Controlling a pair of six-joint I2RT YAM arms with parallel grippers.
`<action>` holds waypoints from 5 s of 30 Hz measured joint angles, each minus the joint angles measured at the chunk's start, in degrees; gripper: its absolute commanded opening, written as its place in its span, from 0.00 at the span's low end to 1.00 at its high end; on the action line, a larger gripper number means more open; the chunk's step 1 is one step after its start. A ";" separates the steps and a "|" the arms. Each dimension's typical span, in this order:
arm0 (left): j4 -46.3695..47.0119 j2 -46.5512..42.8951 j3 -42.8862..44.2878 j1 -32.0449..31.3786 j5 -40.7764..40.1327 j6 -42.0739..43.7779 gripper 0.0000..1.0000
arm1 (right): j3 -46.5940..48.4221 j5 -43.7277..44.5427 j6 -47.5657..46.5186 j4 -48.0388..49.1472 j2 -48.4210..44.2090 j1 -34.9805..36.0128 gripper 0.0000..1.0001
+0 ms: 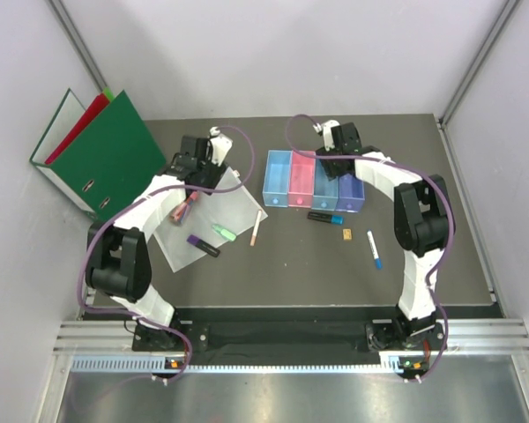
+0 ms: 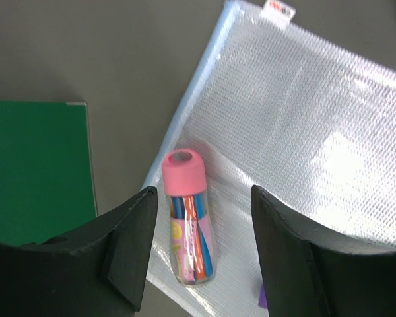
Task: Sort the stationery into containers
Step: Move the storage box to the center of the board, then pick up the stationery from the center of the board, then place the stationery in the storage box.
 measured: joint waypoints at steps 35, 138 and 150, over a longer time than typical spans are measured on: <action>-6.10 -3.65 -13.90 12.13 1.16 -4.55 0.80 | 1.09 3.52 -9.42 -7.13 -26.53 0.11 0.67; -11.87 -34.32 -6.93 -9.49 15.08 19.71 0.00 | 19.04 -68.67 11.21 -23.71 -20.48 3.91 0.82; -5.64 -29.44 -3.98 -25.35 8.57 27.08 0.00 | 18.62 -72.15 15.74 -20.28 -18.47 7.10 0.83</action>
